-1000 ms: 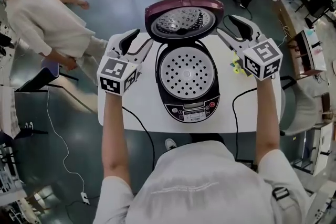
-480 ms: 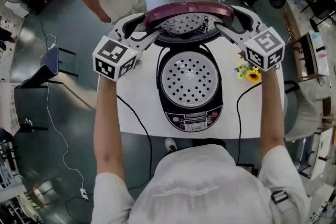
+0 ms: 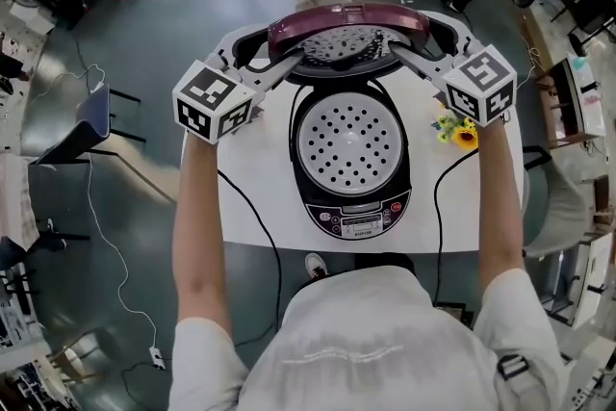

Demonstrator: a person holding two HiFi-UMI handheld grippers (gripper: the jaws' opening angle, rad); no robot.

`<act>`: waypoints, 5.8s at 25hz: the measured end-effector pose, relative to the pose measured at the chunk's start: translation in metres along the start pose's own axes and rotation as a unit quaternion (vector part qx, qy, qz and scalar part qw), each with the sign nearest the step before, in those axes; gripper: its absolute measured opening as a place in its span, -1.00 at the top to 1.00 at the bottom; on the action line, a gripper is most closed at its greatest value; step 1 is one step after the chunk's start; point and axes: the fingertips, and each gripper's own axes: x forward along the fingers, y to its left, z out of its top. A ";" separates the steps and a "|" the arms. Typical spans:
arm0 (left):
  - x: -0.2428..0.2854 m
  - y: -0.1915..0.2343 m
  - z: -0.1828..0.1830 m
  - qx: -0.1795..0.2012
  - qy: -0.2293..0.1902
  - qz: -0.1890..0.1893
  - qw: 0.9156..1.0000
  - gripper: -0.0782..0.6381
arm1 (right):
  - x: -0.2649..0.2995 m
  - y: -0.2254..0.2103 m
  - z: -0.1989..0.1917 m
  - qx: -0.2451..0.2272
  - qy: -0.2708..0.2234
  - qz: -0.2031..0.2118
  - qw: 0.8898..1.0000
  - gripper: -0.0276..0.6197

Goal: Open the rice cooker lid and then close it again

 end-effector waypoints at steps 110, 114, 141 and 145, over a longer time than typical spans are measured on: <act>-0.072 -0.197 -0.153 -0.151 0.074 -0.008 0.986 0.07 | -0.098 0.189 -0.179 0.215 0.071 0.041 0.973 -0.29; -0.071 -0.197 -0.155 -0.152 0.075 0.010 0.986 0.07 | -0.096 0.186 -0.181 0.219 0.080 0.017 0.972 -0.19; -0.071 -0.200 -0.158 -0.146 0.071 0.030 0.986 0.07 | -0.100 0.190 -0.185 0.233 0.030 -0.033 0.972 -0.14; -0.071 -0.199 -0.158 -0.148 0.070 0.031 0.986 0.07 | -0.099 0.190 -0.185 0.235 0.027 -0.032 0.971 -0.14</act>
